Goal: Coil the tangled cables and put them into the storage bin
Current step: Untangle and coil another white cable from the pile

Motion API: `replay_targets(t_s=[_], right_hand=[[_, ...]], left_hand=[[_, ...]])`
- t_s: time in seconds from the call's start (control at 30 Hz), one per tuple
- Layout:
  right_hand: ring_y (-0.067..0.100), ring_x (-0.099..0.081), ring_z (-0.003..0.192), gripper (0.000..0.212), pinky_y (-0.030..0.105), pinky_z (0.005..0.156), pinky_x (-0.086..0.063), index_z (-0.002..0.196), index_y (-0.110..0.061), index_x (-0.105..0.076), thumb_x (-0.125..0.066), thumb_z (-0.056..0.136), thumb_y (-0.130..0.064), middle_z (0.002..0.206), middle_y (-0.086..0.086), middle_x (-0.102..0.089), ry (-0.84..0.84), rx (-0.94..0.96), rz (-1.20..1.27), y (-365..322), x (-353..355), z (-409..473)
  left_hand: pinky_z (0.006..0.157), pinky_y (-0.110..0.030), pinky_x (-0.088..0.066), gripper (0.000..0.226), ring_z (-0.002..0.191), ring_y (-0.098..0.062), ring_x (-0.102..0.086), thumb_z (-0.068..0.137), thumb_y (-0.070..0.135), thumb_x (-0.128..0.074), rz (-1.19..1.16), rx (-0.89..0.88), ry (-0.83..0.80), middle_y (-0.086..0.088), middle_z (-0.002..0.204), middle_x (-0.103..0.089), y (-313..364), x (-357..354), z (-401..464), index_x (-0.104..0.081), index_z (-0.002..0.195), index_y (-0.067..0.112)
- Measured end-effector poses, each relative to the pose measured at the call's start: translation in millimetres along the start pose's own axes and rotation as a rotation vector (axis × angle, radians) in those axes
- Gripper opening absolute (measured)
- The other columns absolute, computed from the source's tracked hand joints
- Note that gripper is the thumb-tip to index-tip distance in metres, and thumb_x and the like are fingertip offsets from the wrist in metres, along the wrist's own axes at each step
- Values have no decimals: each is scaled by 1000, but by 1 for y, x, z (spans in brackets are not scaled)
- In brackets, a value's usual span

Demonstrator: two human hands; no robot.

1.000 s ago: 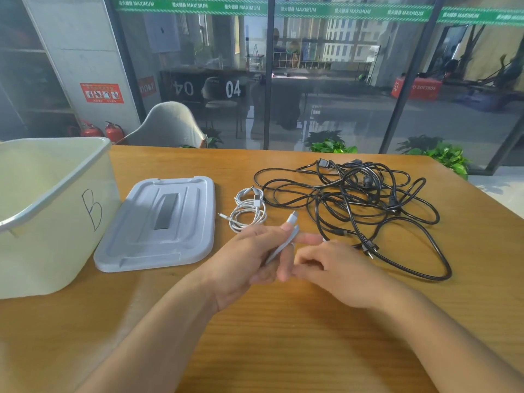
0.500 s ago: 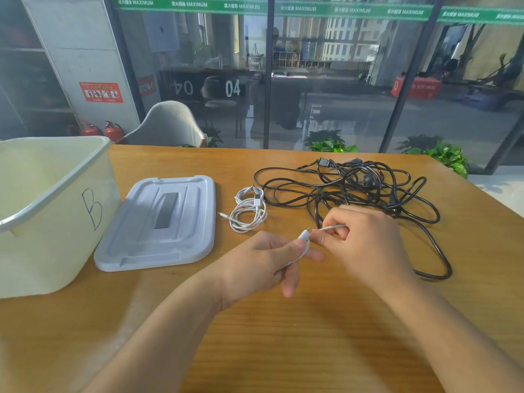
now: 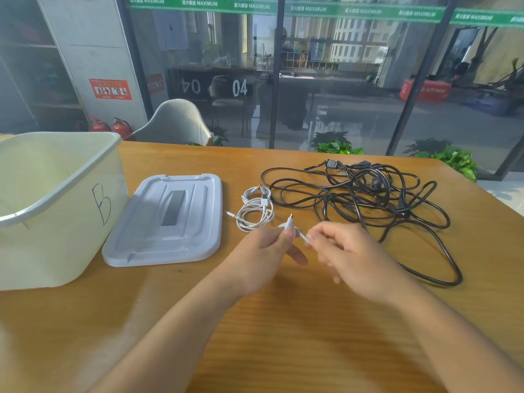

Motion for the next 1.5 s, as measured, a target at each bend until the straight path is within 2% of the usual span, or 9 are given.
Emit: replay_targets(t_s=[0.1, 0.2, 0.37, 0.47, 0.6, 0.77, 0.83, 1.17, 1.5], right_hand=[[11, -39, 49, 32, 37, 55, -48, 94, -18, -66, -42, 112, -30, 58, -10, -44, -190, -45, 198, -5, -17, -3], [9, -33, 47, 33, 30, 52, -46, 99, -12, -61, -37, 114, -29, 58, -8, -39, -298, -36, 342, -14, -31, -8], [9, -32, 46, 33, 29, 48, -44, 100, -13, -60, -36, 114, -32, 63, -8, -38, -403, -19, 399, -19, -54, -13], [10, -33, 48, 38, 29, 46, -42, 102, -8, -61, -36, 114, -35, 63, -8, -39, -402, -28, 359, -14, -58, -12], [11, -32, 50, 40, 27, 45, -40, 103, -8, -65, -38, 114, -36, 63, -9, -39, -406, -41, 339, -9, -57, -10], [10, -36, 51, 32, 30, 47, -43, 105, -11, -70, -51, 109, -36, 61, -8, -39, -267, -72, 376, -2, -53, -5], [12, -41, 54, 16, 32, 52, -49, 112, -16, -68, -64, 104, -28, 62, -2, -43, -181, -64, 428, 0, -48, -1], [14, -50, 60, 35, 29, 60, -52, 123, -27, -73, -80, 89, -23, 70, 2, -55, -188, -86, 848, 3, -50, 0], [15, -55, 57, 14, 29, 58, -55, 99, -12, -77, -75, 95, -25, 69, 6, -61, 21, -96, 705, 3, -51, 2]], left_hand=[[62, -27, -42, 52, 54, 6, -52, 112, 41, -38, -22, -13, 124, 7, 119, -74, -5, 7, 5, -80, 88, 20], [62, -18, -47, 45, 65, -10, -59, 112, 42, -38, -203, -61, 159, 7, 80, -75, -4, 11, 6, -79, 100, 26], [42, -27, -44, 36, 68, -25, -56, 112, 41, -40, -501, -161, 77, 0, 110, -77, 5, 4, 2, -74, 119, 33], [39, -27, -42, 37, 87, -13, -59, 110, 43, -40, -571, -177, 20, -2, 120, -75, 5, 2, 2, -68, 131, 29], [58, -24, -49, 44, 80, -13, -56, 105, 46, -46, -698, -197, -26, -1, 90, -69, 5, 2, 6, -73, 125, 18], [59, -25, -38, 43, 58, -12, -37, 106, 43, -46, -780, -204, -30, 5, 67, -30, 7, 5, 8, -77, 108, 13], [57, -23, -40, 42, 55, -14, -33, 106, 42, -45, -806, -188, -55, 5, 64, -27, 7, 8, 8, -73, 95, 13], [46, -24, -28, 56, 48, -19, -15, 107, 46, -38, -741, -78, -94, 2, 54, -17, 4, 11, 8, -52, 63, 16], [50, -25, -36, 28, 51, -13, -28, 111, 35, -43, -597, -97, 227, 8, 57, -31, -3, 17, 8, -58, 98, 16]])
Point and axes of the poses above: each hand's wrist, its own z-axis towards the middle knuckle, its own x-axis out of the back of the hand, y = z × x, the point moved 5 cm from there along z, towards the middle knuckle
